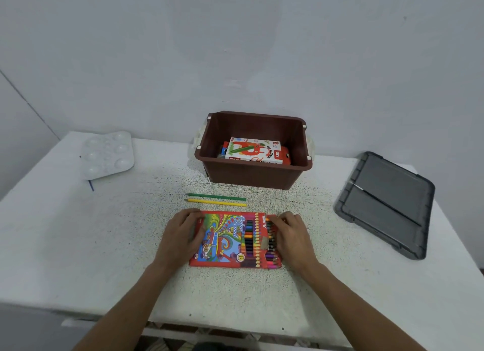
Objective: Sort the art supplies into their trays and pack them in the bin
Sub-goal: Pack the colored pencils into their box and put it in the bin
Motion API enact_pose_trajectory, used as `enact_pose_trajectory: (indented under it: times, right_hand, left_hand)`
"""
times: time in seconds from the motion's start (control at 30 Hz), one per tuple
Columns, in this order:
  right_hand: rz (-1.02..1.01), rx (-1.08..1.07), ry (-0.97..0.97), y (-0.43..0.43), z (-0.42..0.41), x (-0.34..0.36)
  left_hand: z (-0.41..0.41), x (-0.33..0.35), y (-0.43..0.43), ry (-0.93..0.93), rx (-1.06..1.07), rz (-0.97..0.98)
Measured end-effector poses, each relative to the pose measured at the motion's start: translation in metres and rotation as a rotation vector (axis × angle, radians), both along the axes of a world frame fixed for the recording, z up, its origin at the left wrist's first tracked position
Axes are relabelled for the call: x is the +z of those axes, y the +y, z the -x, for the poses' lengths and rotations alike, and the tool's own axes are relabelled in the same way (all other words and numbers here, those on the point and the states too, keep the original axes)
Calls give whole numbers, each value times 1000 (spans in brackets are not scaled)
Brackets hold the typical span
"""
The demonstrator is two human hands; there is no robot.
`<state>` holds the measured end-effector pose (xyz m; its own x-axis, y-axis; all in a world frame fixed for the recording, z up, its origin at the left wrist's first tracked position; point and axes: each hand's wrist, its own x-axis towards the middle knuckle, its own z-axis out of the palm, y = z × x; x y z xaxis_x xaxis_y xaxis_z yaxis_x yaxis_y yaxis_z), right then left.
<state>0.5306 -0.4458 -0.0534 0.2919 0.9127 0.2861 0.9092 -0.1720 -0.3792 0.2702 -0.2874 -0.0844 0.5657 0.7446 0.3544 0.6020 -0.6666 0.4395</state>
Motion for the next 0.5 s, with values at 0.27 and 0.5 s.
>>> enact_pose_trajectory:
  times: [0.27, 0.5]
  right_hand:
    - [-30, 19, 54, -6, -4, -7]
    - [-47, -6, 43, -16, 7, -8]
  left_hand:
    - [-2, 4, -2, -17, 35, 38]
    - [-8, 6, -3, -31, 108, 109]
